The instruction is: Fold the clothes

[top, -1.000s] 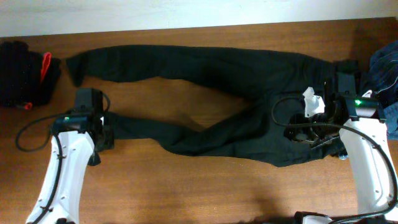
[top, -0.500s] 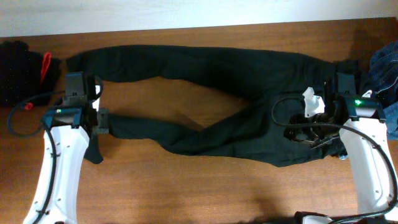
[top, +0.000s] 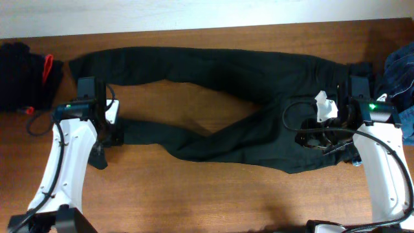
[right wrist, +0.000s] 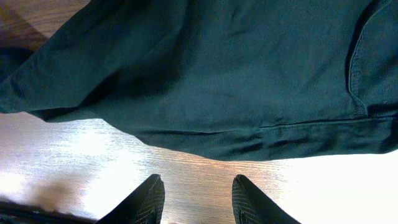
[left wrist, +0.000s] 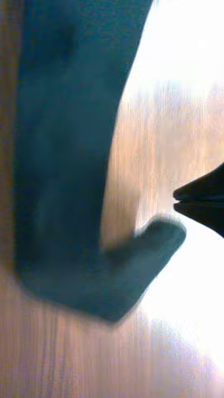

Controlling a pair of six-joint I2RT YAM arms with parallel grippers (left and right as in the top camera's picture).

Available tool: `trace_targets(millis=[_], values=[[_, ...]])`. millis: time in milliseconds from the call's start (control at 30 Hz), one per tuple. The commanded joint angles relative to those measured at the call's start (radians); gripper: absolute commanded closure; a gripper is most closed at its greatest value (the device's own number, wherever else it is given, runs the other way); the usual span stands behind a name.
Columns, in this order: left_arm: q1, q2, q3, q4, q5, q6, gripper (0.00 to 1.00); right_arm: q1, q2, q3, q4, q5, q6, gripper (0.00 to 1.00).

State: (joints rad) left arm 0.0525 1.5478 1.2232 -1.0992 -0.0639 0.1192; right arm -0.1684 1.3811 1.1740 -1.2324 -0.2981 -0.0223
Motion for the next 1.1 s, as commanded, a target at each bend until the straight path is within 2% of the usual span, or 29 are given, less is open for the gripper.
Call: trace_targets(millis=[0,300,600,733,933,1067], values=[[0.001,-0.032,0.021,-0.017,0.254,-0.031,0.99,0.005,0.002,-0.005,-0.002,-0.013,0.005,0.59],[0.000,-0.030,-0.036,0.018,0.228,-0.036,0.99,0.005,0.002,-0.005,-0.011,-0.005,0.005,0.59],[-0.001,-0.027,-0.172,0.196,0.239,-0.105,0.99,0.005,0.002,-0.005,-0.011,-0.005,0.005,0.59],[0.000,-0.027,-0.175,0.290,0.274,-0.109,1.00,0.005,0.002,-0.005,-0.011,-0.005,0.005,0.59],[0.000,-0.027,-0.175,0.472,0.341,-0.204,0.99,0.005,0.002,-0.005,-0.013,-0.005,0.005,0.59],[-0.001,-0.026,-0.175,0.572,0.360,-0.218,0.99,0.005,0.002,-0.005,-0.013,-0.005,0.005,0.59]])
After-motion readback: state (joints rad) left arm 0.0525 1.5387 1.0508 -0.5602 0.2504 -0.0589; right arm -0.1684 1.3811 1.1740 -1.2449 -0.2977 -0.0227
